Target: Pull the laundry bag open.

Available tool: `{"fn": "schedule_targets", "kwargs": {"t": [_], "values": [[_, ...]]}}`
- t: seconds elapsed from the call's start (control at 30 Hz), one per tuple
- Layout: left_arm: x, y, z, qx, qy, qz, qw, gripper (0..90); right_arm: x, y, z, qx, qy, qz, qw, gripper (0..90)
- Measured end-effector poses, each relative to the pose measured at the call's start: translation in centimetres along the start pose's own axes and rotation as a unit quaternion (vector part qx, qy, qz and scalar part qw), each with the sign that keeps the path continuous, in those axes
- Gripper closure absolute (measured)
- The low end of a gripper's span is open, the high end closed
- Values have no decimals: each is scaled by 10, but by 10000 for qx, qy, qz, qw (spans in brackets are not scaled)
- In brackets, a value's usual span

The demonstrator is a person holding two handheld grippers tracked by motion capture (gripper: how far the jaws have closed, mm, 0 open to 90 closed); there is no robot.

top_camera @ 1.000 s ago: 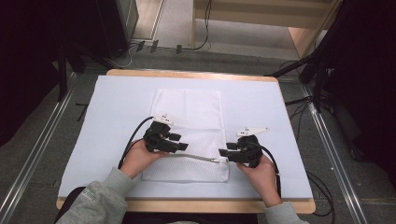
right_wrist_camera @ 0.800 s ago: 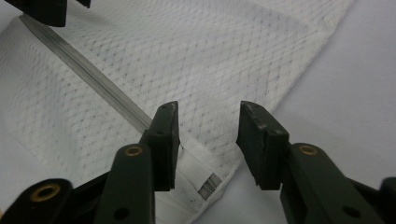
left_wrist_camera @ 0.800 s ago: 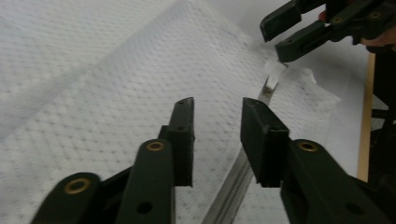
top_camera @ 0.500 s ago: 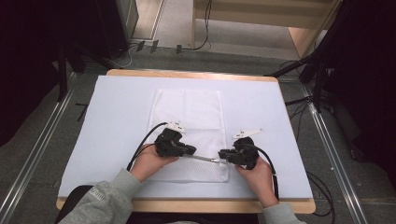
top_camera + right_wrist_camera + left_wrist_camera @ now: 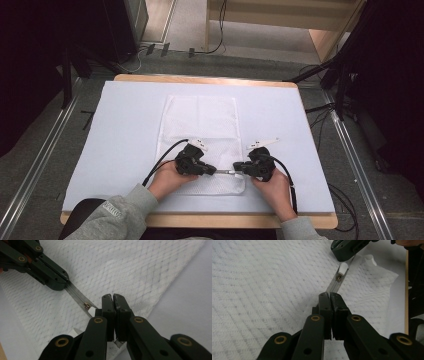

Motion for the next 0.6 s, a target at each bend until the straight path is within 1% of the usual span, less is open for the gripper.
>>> {"fn": "schedule_targets", "kwargs": {"t": [0.03,0.1,0.23,0.33,0.4,0.5,0.6], "values": [[1,-1,2,54,-121,7,9999,874,0,0,-1,-7,11,-19,10000,897],[1,-1,3,67,-153,-7,9999,868,-2,1,-3,29,42,-57,10000,900],[1,0,2,30,-124,-11,9999,861,-6,2,-6,-18,104,-90,9999,900],[1,-1,3,33,-142,-1,9999,856,-8,3,-7,-15,55,-120,9999,900],[1,0,3,19,-140,-1,9999,851,-9,3,-8,3,67,-120,9999,900],[1,0,3,16,-147,0,9999,846,-13,2,-12,60,44,-216,9997,900],[1,0,3,24,-179,-14,9998,841,-14,-1,-19,10,189,-201,9996,896]]}}
Point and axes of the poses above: each handheld gripper's, and its own axes: y roughly backward along the jaws, x roughly out of its top, z roughly to its right, the point moved 8 cm from there along -y, roughly forward along the jaws, and after that the axes turned 13 degrees about -y, right-handed, at the moved point
